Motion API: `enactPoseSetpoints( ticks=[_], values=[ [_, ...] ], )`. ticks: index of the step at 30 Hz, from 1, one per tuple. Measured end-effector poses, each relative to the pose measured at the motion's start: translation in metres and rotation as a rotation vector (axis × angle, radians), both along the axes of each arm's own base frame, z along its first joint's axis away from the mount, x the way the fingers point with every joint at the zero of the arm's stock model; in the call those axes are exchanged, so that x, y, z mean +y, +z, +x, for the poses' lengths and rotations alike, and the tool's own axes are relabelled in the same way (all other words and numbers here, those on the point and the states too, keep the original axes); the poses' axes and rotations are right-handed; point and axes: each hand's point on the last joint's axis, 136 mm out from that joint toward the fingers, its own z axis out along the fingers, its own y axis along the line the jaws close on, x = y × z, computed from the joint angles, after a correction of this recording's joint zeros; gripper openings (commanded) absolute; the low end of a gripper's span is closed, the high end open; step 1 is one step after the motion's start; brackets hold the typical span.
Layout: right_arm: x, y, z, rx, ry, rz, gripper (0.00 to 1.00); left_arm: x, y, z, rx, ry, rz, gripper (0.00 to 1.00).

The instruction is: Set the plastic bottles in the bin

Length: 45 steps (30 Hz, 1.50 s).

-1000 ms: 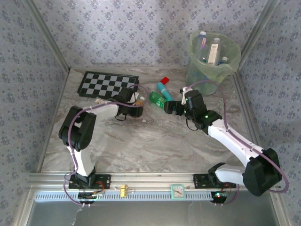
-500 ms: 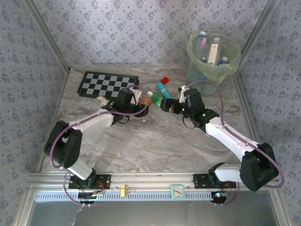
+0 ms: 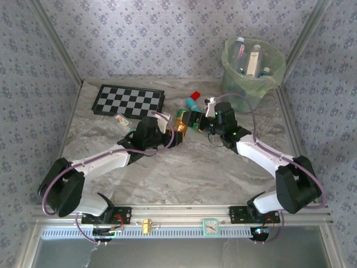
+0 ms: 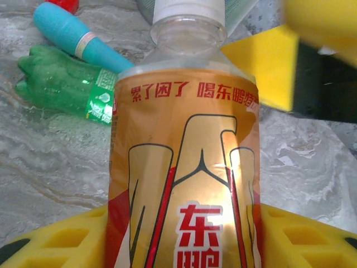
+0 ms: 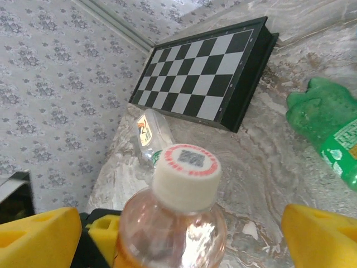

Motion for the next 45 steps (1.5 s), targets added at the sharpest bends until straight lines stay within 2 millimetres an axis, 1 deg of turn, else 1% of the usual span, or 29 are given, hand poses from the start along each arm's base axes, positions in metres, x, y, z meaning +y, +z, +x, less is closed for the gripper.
enactPoseSetpoints(
  ticks=[4,8,13,15,18,20,22,27,29,31,33,34,36,39,42,45],
  values=[
    [0.008,-0.006,0.0,0.02,0.02,0.026,0.88,-0.002,0.01,-0.001,-0.027,0.001,-0.02,0.52],
    [0.017,-0.004,-0.003,0.019,0.046,0.051,0.84,-0.002,0.012,-0.001,-0.035,0.006,-0.022,0.52],
    [0.027,-0.007,-0.008,0.029,0.08,0.066,0.8,-0.004,0.016,-0.001,-0.049,0.004,-0.034,0.52],
    [0.031,-0.008,-0.009,0.03,0.092,0.069,0.76,-0.005,0.016,-0.001,-0.05,0.003,-0.035,0.53],
    [0.034,-0.007,-0.011,0.03,0.105,0.079,0.63,-0.005,0.015,-0.002,-0.043,0.006,-0.034,0.54],
    [0.035,-0.005,-0.011,0.029,0.107,0.088,0.58,-0.005,0.016,-0.001,-0.046,0.01,-0.034,0.57],
    [0.035,-0.005,-0.011,0.031,0.107,0.092,0.55,-0.004,0.016,-0.001,-0.049,0.015,-0.033,0.63],
    [0.032,-0.008,-0.009,0.027,0.105,0.073,0.53,-0.002,0.019,0.001,-0.053,0.032,-0.038,0.8],
    [0.025,-0.012,-0.006,0.032,0.092,0.052,0.53,0.001,0.023,0.002,-0.06,0.051,-0.043,0.85],
    [0.013,-0.016,-0.002,0.036,0.068,0.018,0.53,0.005,0.027,0.003,-0.07,0.075,-0.048,0.89],
    [0.0,-0.015,0.001,0.029,0.038,-0.017,0.53,0.011,0.03,0.005,-0.08,0.107,-0.047,0.96],
    [-0.008,-0.011,0.004,0.017,0.02,-0.039,0.53,0.015,0.031,0.006,-0.084,0.125,-0.043,1.0],
    [-0.024,0.002,0.008,-0.017,-0.018,-0.077,0.53,0.022,0.031,0.009,-0.085,0.169,-0.038,1.0],
    [-0.051,0.033,0.013,-0.1,-0.087,-0.149,0.53,0.039,0.028,0.015,-0.081,0.241,-0.018,1.0],
    [-0.078,0.069,0.019,-0.191,-0.162,-0.224,0.54,0.061,0.022,0.028,-0.056,0.337,0.002,1.0],
    [-0.11,0.102,0.029,-0.266,-0.248,-0.304,0.53,0.091,0.011,0.042,-0.008,0.449,0.015,1.0]
  ],
)
